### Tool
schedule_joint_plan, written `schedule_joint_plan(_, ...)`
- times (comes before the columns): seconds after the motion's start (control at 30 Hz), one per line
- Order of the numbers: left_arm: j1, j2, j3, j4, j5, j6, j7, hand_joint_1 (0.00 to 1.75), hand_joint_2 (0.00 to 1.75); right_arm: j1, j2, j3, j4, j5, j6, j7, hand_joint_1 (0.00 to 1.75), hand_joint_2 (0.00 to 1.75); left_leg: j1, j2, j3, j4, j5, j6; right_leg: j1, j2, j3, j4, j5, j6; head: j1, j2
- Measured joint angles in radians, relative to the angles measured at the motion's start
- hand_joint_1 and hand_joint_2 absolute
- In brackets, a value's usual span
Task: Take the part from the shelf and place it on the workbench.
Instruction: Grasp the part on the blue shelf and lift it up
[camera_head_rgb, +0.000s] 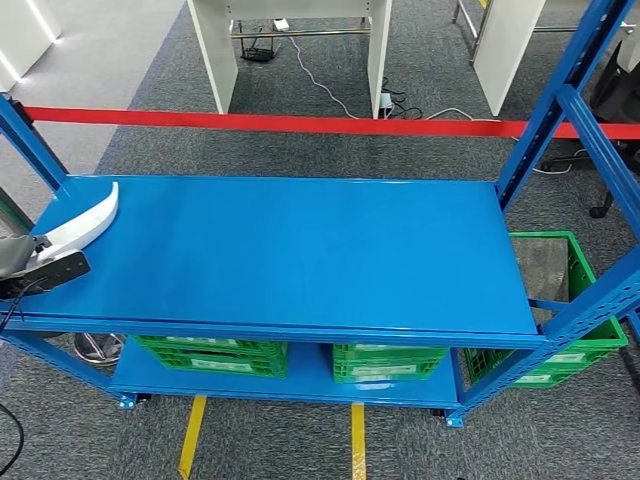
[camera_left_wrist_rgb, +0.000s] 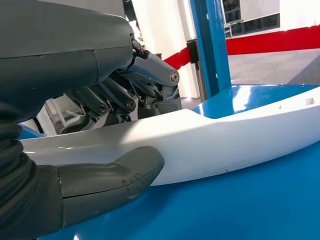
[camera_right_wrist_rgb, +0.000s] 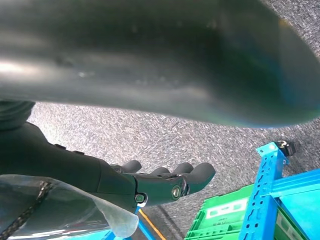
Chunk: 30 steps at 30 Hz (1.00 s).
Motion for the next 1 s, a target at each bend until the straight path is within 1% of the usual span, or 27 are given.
schedule_joint_plan(0.17,0.001,-0.002,0.000,0.001,0.004,0.013,-0.002,1.75,1.75,0.000,0.000,0.000,0.000,0.002,0.000,0.000,0.00,0.00,0.000,0.000,0.000,0.000,0.000,0.000,0.000,0.000,0.000,0.000,0.000,0.000,0.000,0.000)
schedule_joint_plan(0.37,0.006,-0.002,0.000,0.001,0.007,0.059,-0.003,1.75,1.75,0.001,0.000,0.000,0.000,0.003,0.000,0.001,0.00,0.00,0.000,0.000,0.000,0.000,0.000,0.000,0.000,0.000,0.000,0.000,0.000,0.000,0.000,0.000)
schedule_joint_plan(0.53,0.015,-0.001,0.000,0.000,0.015,0.078,-0.023,1.75,1.75,0.001,0.000,0.000,0.000,0.005,0.000,0.000,0.00,0.00,0.000,0.000,0.000,0.000,0.000,0.000,0.000,0.000,0.000,0.000,0.000,0.000,0.000,0.000)
schedule_joint_plan(0.7,0.029,0.002,0.002,-0.011,0.029,0.082,-0.045,1.75,1.75,0.001,0.000,0.000,0.000,0.005,0.000,-0.001,0.00,0.00,0.000,0.000,0.001,0.000,0.000,0.000,0.000,-0.001,0.000,0.000,0.000,0.000,0.000,0.000)
schedule_joint_plan(1.0,0.043,0.007,0.004,-0.027,0.044,0.083,-0.050,1.75,1.75,0.001,0.000,0.000,0.000,0.006,0.000,-0.002,0.00,0.00,0.000,0.000,0.001,0.000,0.000,0.000,0.000,0.000,0.000,0.000,0.000,0.000,0.000,0.000)
